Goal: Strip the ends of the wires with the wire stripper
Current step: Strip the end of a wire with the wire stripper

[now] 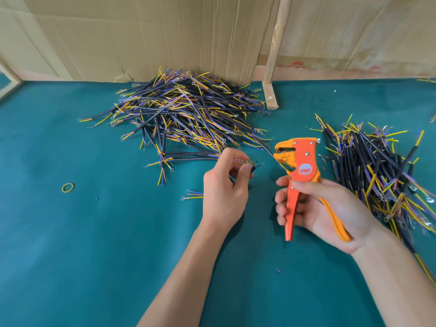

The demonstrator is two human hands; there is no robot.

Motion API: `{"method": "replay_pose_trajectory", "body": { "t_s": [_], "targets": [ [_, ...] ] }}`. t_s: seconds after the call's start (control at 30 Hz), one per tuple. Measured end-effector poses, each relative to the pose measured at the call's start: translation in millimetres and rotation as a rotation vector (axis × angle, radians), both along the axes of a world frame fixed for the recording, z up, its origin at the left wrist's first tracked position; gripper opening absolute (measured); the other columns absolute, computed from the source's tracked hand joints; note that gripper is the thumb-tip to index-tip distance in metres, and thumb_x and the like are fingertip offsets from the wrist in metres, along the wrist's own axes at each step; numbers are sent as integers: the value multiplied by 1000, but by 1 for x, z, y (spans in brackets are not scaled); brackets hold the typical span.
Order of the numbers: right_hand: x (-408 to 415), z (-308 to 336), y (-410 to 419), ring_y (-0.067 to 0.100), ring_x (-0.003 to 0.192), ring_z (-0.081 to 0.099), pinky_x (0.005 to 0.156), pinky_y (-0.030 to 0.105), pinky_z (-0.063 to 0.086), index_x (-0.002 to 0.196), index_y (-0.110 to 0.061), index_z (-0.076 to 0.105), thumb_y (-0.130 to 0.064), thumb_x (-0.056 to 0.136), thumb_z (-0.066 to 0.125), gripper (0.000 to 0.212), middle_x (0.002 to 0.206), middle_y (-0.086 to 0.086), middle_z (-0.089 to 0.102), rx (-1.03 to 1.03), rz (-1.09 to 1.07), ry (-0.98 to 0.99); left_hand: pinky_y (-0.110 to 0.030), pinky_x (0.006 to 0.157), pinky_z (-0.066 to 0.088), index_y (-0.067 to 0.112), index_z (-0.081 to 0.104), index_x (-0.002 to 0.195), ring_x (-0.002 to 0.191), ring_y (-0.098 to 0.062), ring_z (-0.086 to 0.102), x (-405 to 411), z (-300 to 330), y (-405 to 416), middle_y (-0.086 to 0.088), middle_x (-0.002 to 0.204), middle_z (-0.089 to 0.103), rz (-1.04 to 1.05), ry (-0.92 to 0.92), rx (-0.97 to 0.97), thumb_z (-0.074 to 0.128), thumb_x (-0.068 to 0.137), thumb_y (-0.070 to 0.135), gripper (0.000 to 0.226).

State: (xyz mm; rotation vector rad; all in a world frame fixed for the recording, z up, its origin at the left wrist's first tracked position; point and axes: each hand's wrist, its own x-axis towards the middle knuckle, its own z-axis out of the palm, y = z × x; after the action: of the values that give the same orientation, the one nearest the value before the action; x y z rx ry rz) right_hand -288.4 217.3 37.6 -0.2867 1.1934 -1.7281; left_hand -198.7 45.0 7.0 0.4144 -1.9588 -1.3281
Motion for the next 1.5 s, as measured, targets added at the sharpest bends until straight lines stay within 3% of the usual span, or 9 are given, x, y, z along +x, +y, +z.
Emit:
{"method": "replay_pose_trajectory", "body": {
  "t_s": [0.27, 0.43, 0.53, 0.63, 0.8, 0.93, 1.17, 1.27, 1.5],
  "targets": [
    [1, 2, 5, 44, 80, 62, 73, 53, 54, 120, 3, 64, -22, 78, 85, 53, 99, 32, 62, 20, 107, 47, -12, 66, 42, 16, 61, 105, 75, -12, 61, 0, 2, 1, 8, 79, 69, 55, -49, -26, 64, 90, 1, 22],
    [11, 9, 3, 44, 78, 61, 71, 50, 55, 121, 5, 63, -17, 79, 79, 50, 97, 32, 62, 47, 97, 77, -14, 69, 47, 17, 64, 100, 76, -7, 65, -1, 0, 0, 10, 84, 71, 114, -63, -35, 68, 89, 3, 18],
    [16, 10, -1, 43, 77, 62, 69, 49, 56, 122, 6, 62, -13, 79, 74, 48, 96, 33, 63, 79, 58, 84, -9, 66, 43, 22, 68, 108, 73, -5, 63, -1, 0, 0, 12, 80, 69, 121, -62, -77, 68, 88, 1, 29],
    [20, 11, -6, 44, 77, 63, 69, 49, 57, 124, 7, 59, -13, 79, 70, 50, 95, 33, 64, 101, 42, 96, -9, 70, 45, 22, 72, 112, 76, -3, 63, -1, 1, -1, 17, 80, 68, 124, -77, -116, 67, 88, 2, 31],
    [21, 11, -11, 46, 80, 66, 73, 53, 58, 125, 6, 58, -12, 80, 68, 50, 96, 33, 65, 95, 21, 91, -16, 79, 52, 16, 75, 103, 81, -2, 68, 0, 1, 0, 9, 89, 75, 138, -96, -101, 69, 88, 3, 21],
    [22, 10, -12, 48, 82, 67, 76, 54, 59, 124, 6, 58, -12, 79, 68, 50, 97, 35, 66, 112, 29, 105, -10, 79, 50, 15, 76, 103, 80, 3, 68, -1, 3, 1, 11, 88, 75, 154, -100, -36, 71, 88, 2, 20],
    [20, 7, -16, 47, 80, 68, 73, 52, 60, 124, 7, 58, -12, 78, 70, 51, 97, 35, 67, 139, 27, 126, -17, 72, 51, 17, 72, 92, 73, -3, 65, 0, 4, 0, 16, 81, 71, 176, -104, -16, 72, 87, 4, 14],
    [18, 6, -18, 47, 79, 68, 72, 51, 60, 123, 7, 58, -12, 79, 70, 50, 96, 35, 67, 139, 23, 125, -22, 73, 53, 14, 73, 88, 73, -5, 66, 1, 3, 0, 13, 79, 72, 173, -70, -10, 72, 86, 2, 13],
    [16, 6, -17, 44, 74, 64, 70, 51, 58, 115, 5, 65, -10, 80, 71, 39, 87, 30, 63, 144, 46, 121, -19, 70, 51, 10, 72, 85, 75, -8, 64, 2, 2, 0, 5, 80, 72, 149, -27, -64, 70, 84, -4, 14]
  ]
}}
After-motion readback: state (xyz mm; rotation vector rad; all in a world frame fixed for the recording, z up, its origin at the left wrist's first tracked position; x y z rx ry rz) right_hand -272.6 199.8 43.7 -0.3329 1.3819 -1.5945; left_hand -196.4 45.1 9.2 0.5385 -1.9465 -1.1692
